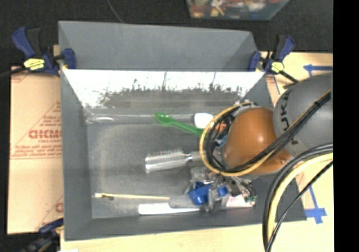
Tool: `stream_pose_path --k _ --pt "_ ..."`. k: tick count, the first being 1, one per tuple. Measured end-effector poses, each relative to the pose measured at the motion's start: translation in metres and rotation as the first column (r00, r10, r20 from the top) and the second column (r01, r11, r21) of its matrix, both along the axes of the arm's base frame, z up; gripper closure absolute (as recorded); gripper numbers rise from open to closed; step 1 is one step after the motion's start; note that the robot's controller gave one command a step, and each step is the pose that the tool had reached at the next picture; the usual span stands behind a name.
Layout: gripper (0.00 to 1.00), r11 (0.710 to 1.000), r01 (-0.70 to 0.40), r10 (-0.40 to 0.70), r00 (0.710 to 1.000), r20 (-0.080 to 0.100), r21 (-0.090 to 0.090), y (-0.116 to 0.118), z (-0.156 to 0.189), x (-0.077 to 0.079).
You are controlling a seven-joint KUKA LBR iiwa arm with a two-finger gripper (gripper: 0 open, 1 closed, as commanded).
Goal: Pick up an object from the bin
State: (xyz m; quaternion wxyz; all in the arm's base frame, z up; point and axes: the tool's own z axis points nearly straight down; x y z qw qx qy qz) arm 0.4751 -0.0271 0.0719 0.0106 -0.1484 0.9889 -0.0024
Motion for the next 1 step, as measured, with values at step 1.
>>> stream_pose_path --k 1 --pt "1.00 1.000 -0.001 0.001 1.000 0.000 0.000 0.0000 0.0004 -0.0001"
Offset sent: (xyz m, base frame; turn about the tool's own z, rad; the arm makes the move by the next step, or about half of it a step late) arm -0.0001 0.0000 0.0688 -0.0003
